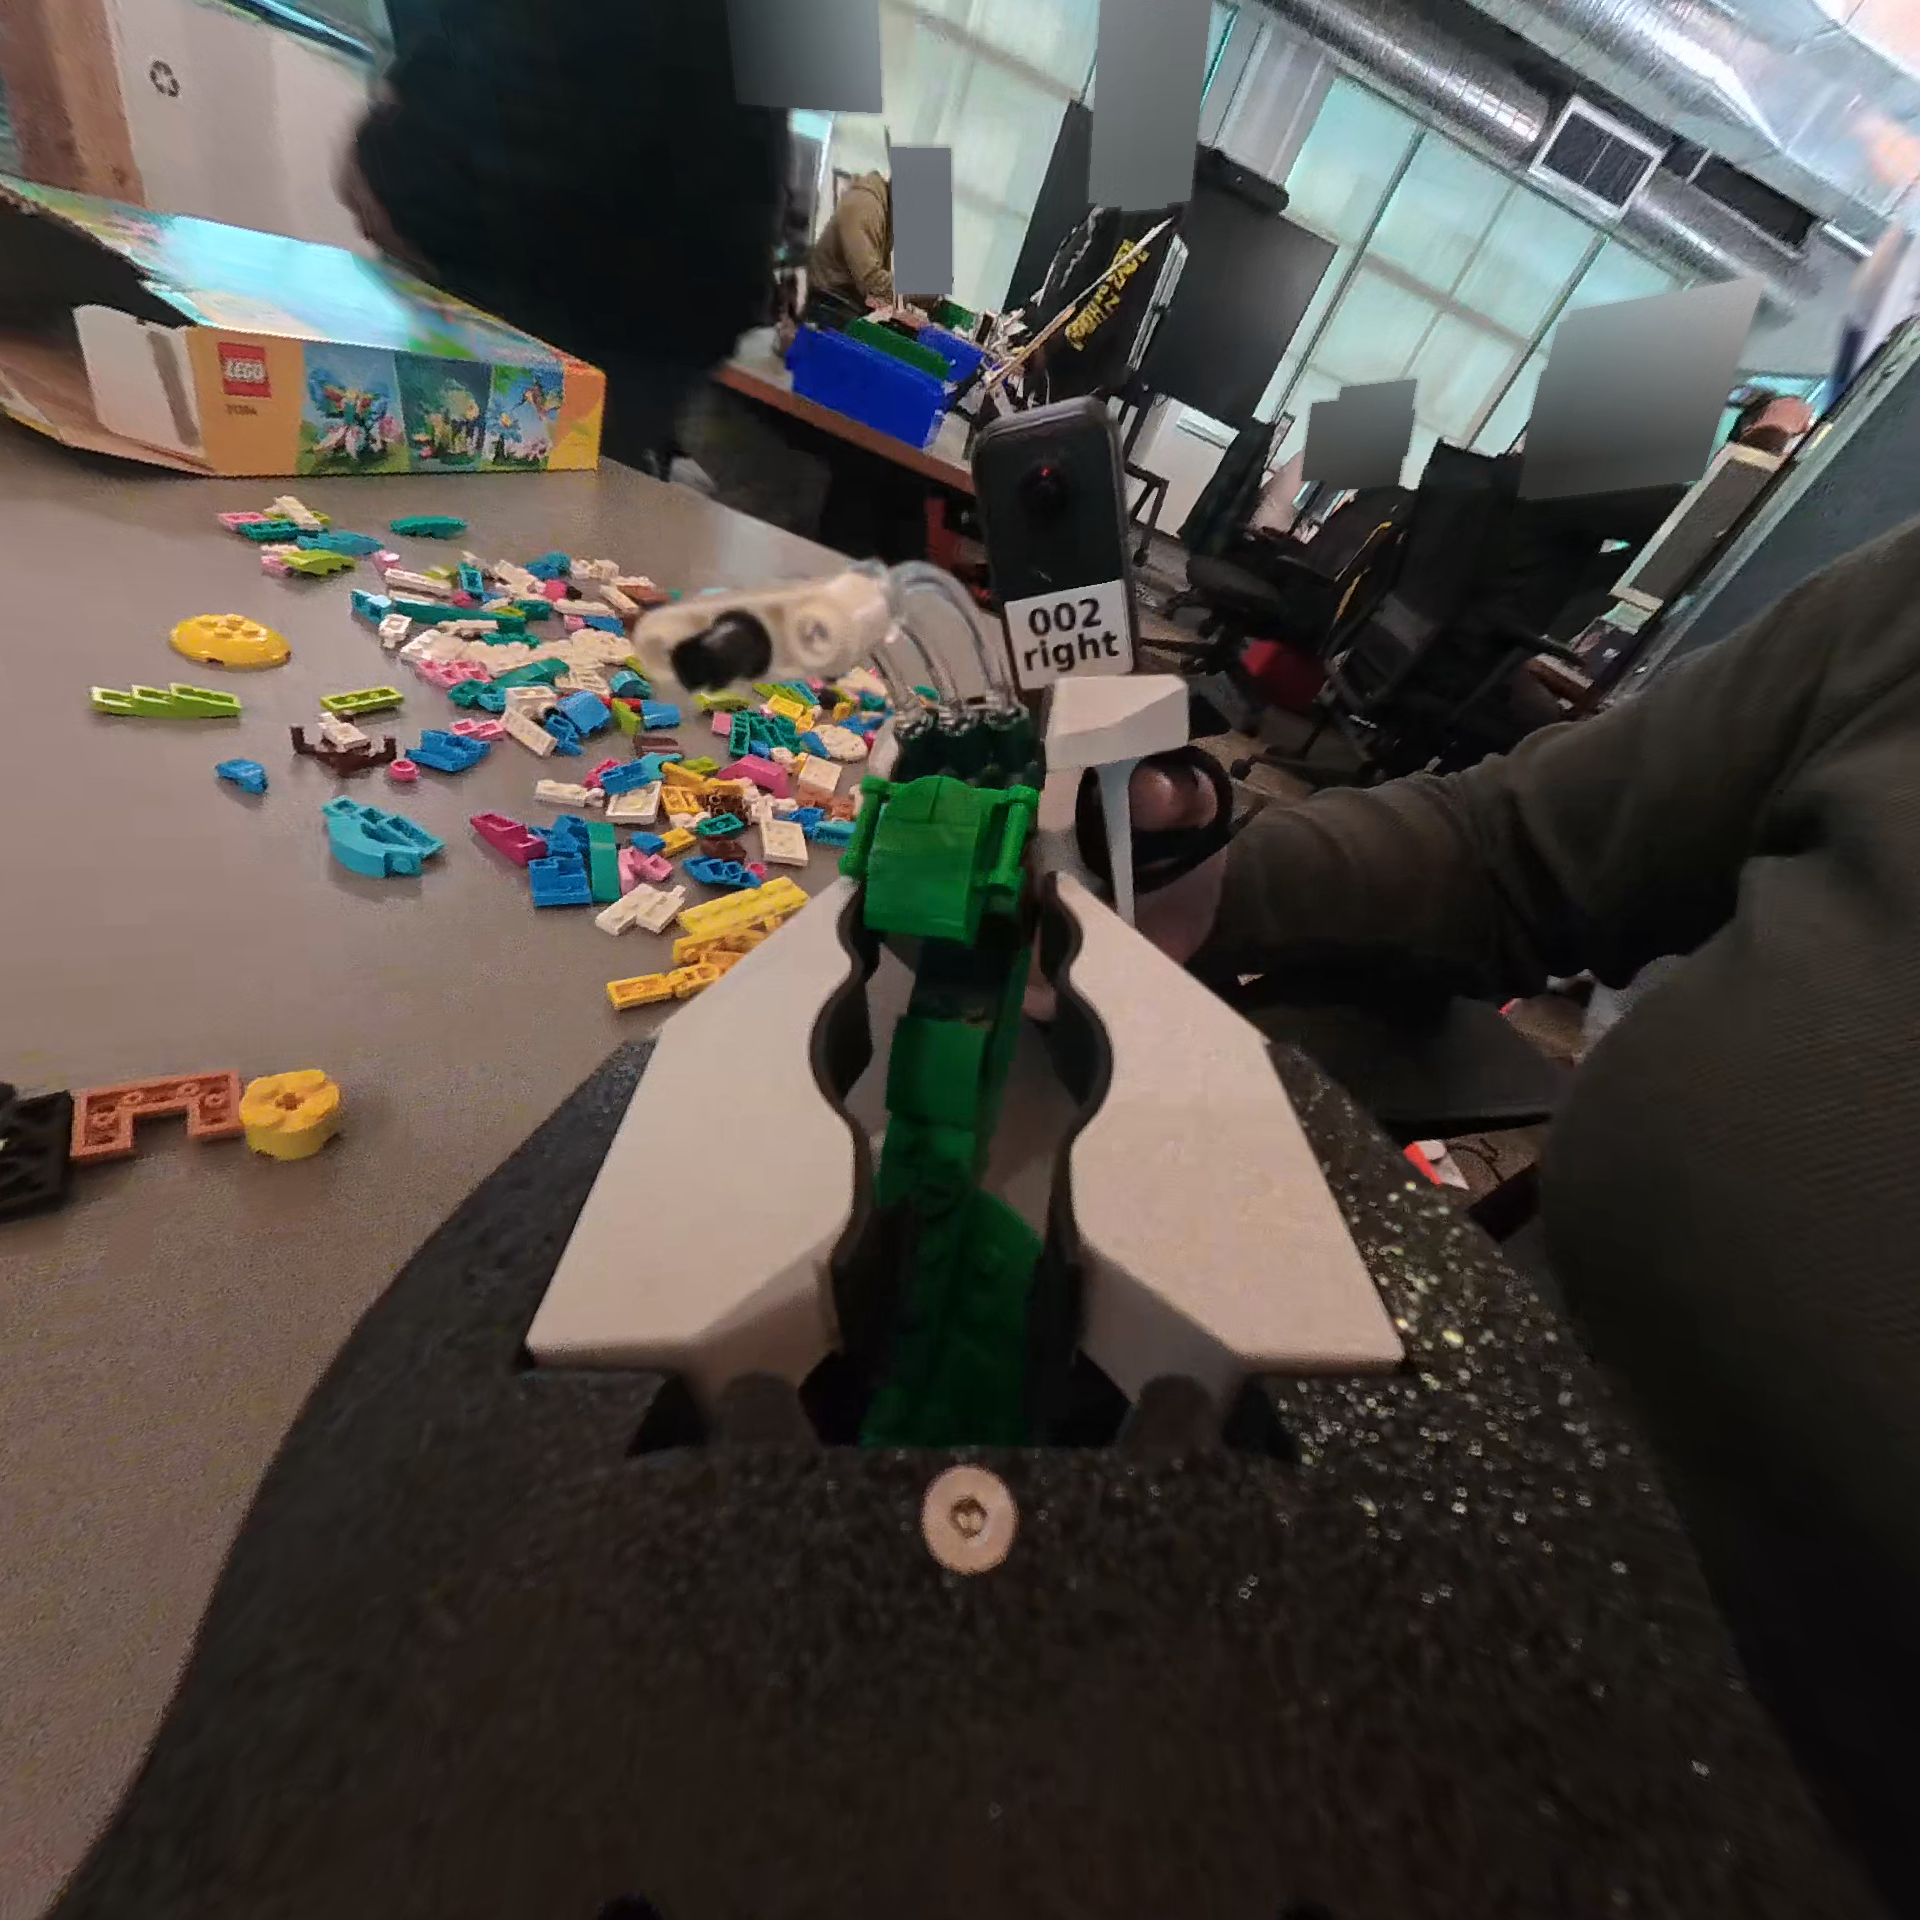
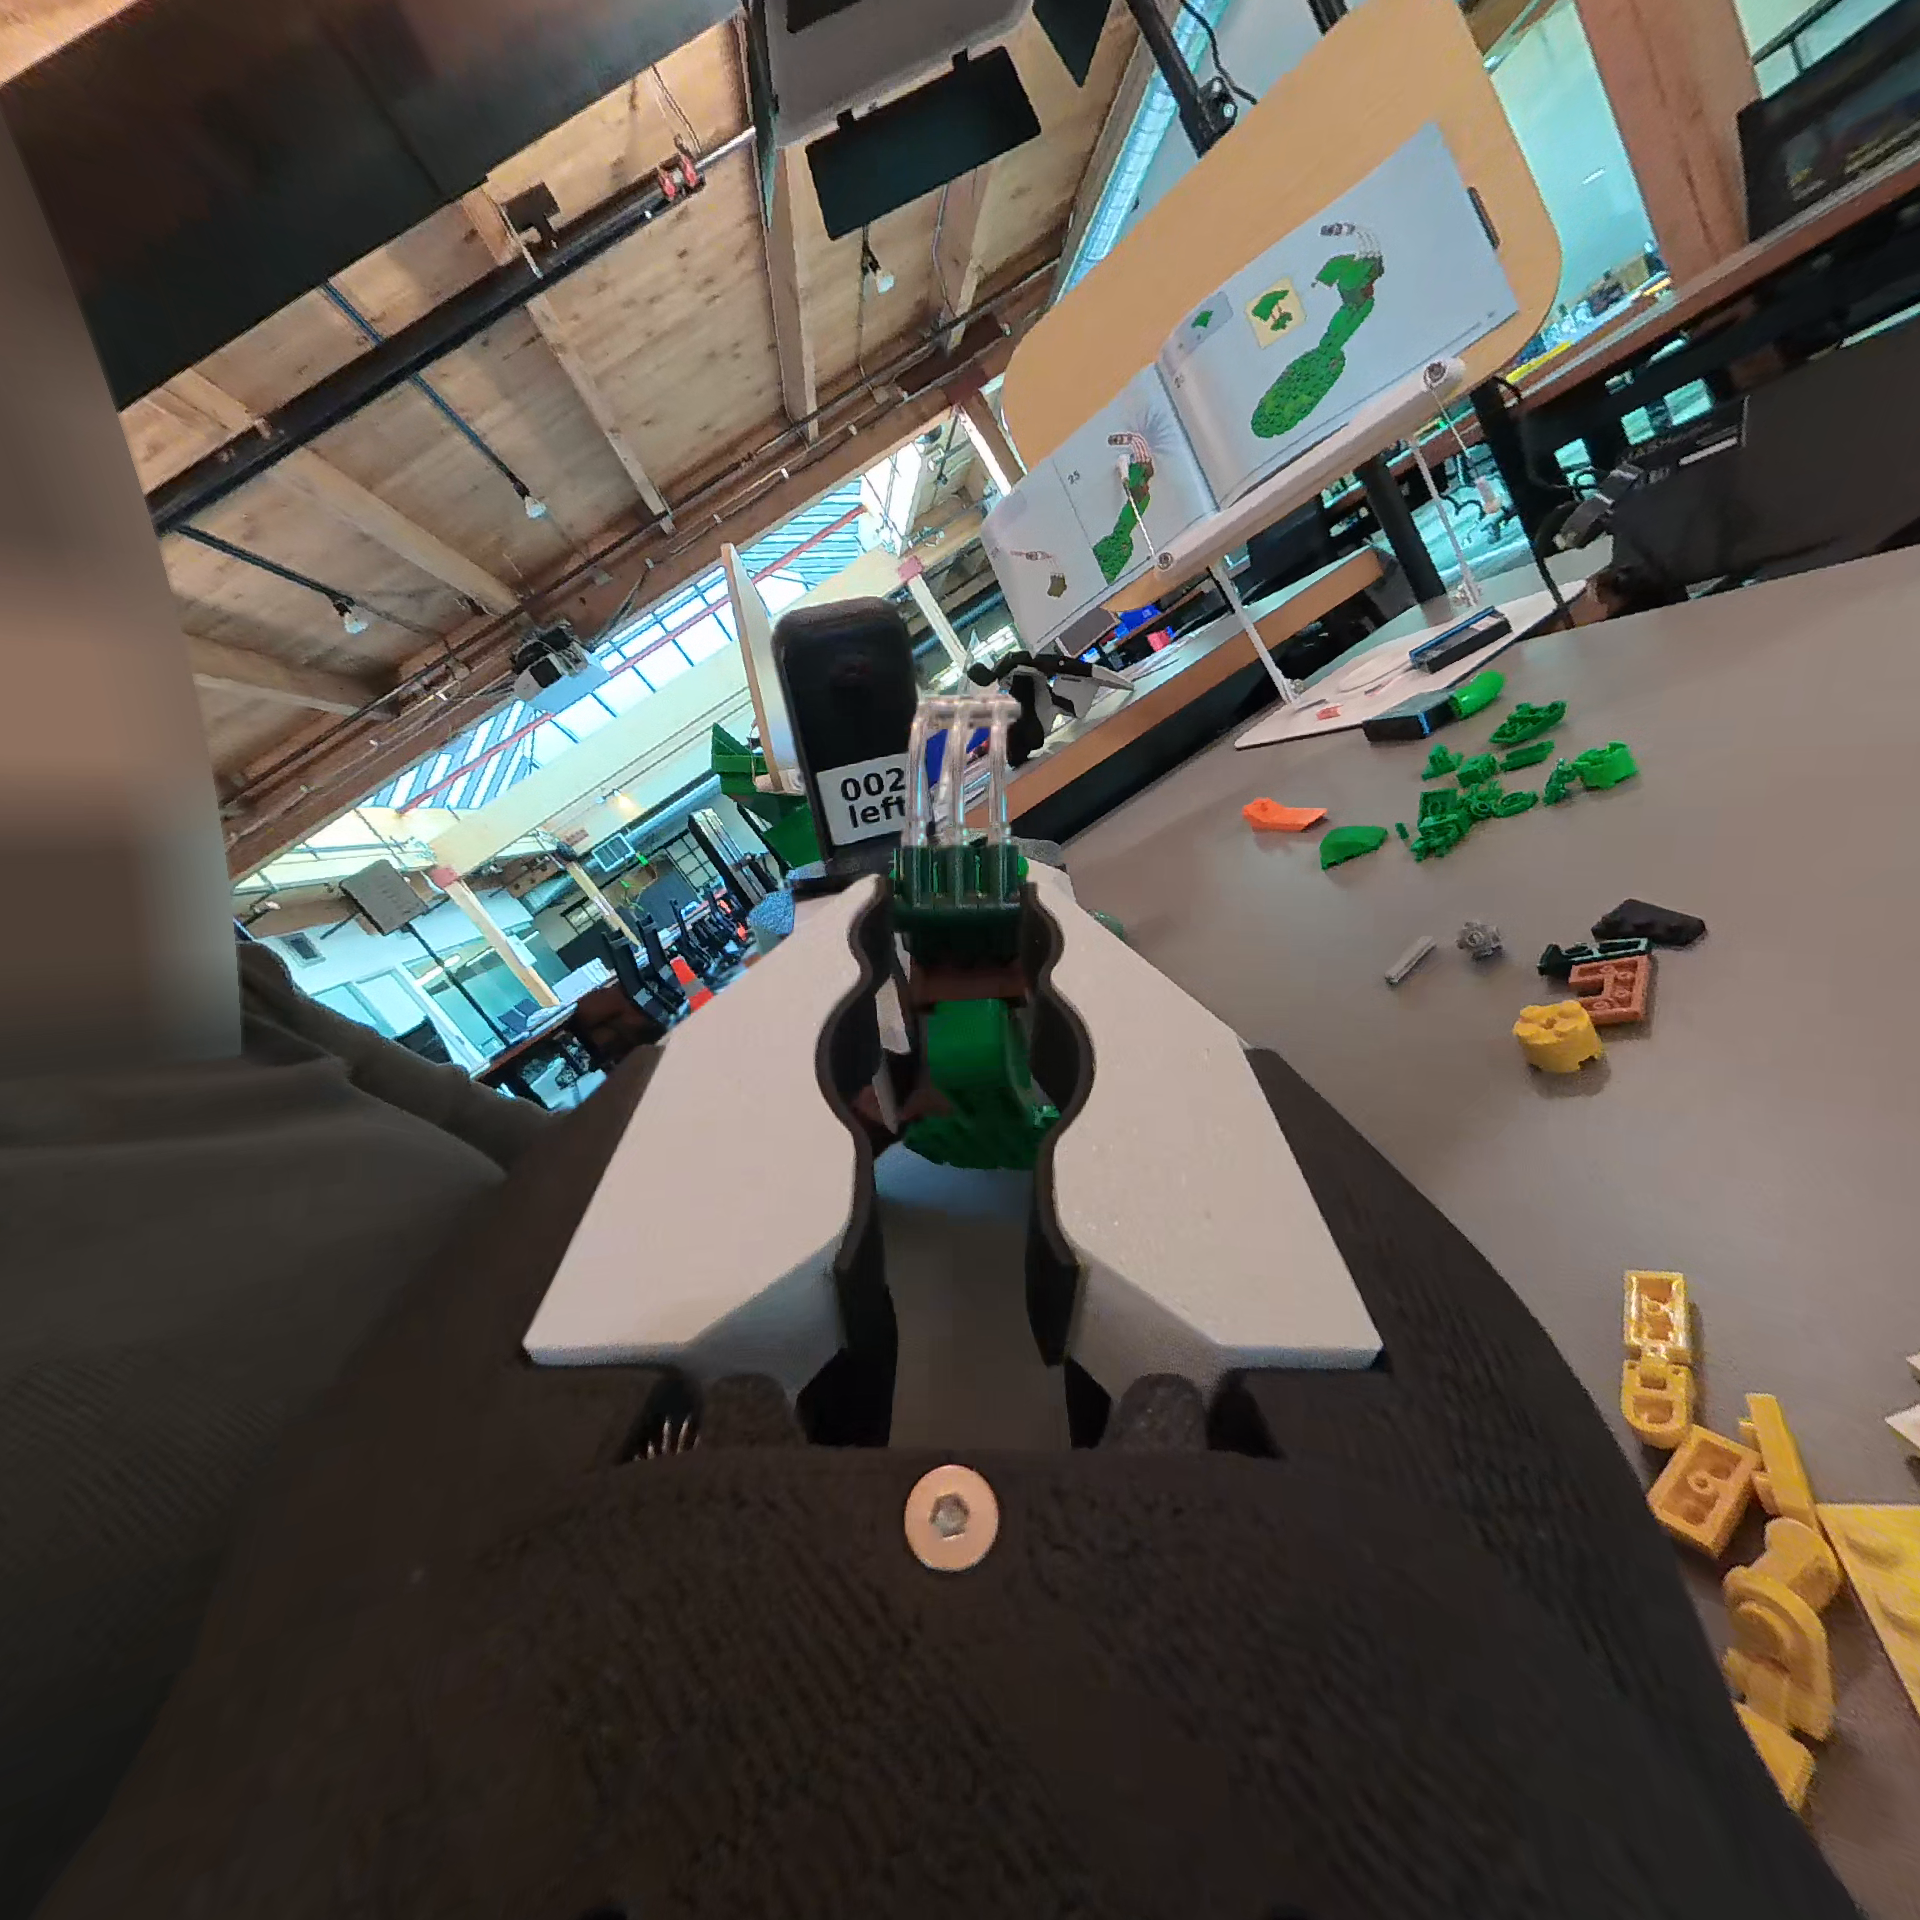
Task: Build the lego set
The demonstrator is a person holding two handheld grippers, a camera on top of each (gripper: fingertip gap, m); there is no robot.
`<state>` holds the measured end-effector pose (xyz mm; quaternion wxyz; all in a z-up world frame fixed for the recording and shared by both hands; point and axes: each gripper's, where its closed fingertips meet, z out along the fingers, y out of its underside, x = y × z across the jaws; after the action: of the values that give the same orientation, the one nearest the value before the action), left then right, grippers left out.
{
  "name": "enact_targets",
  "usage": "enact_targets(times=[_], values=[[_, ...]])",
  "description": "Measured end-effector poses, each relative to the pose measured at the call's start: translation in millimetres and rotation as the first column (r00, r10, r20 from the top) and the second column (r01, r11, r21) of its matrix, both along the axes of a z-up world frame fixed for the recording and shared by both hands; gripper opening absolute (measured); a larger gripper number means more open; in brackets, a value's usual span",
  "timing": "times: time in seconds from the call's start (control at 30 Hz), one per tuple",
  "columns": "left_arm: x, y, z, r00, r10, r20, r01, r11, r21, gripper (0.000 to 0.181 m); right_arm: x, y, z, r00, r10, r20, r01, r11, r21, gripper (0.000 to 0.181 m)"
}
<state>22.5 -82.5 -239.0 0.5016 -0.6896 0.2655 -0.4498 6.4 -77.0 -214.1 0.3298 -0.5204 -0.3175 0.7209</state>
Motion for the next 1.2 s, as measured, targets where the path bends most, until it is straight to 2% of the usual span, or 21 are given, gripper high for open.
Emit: enact_targets(times=[0.13, 0.27, 0.47, 0.7, 1.2], values=[[-3.5, -1.5, -0.8, 0.999, -0.027, 0.047, 0.03, 0.997, -0.075, 0.033, -1.6, 1.1, -4.9, 1.0, -0.005, 0.018, 0.005, 1.0, 0.004, 0.023], [-5.7, -1.9, -3.4, 0.997, -0.042, 0.067, 0.051, 0.989, -0.141, 0.025, -2.9, 0.2, -6.3, 1.0, -0.009, 0.025, 0.008, 1.0, 0.03, 0.023], [-5.0, 1.3, 2.8, 0.996, -0.015, 0.09, 0.023, 0.995, -0.097, 0.024, -1.6, -0.5, 0.9, 0.998, -0.056, -0.014, 0.057, 0.991, 0.123, 0.024], [-3.0, 3.4, 19.3, 0.98, 0.014, 0.201, -0.002, 0.998, -0.06, 0.024, 0.8, -0.1, 12.7, 0.995, -0.05, -0.087, 0.057, 0.995, 0.078, 0.025], [-2.9, 0.5, 4.3, 0.999, 0.005, 0.048, -0.004, 1.0, -0.026, 0.024, 0.1, -5.1, -1.1, 0.999, 0.025, 0.043, -0.031, 0.991, 0.127, 0.024]])
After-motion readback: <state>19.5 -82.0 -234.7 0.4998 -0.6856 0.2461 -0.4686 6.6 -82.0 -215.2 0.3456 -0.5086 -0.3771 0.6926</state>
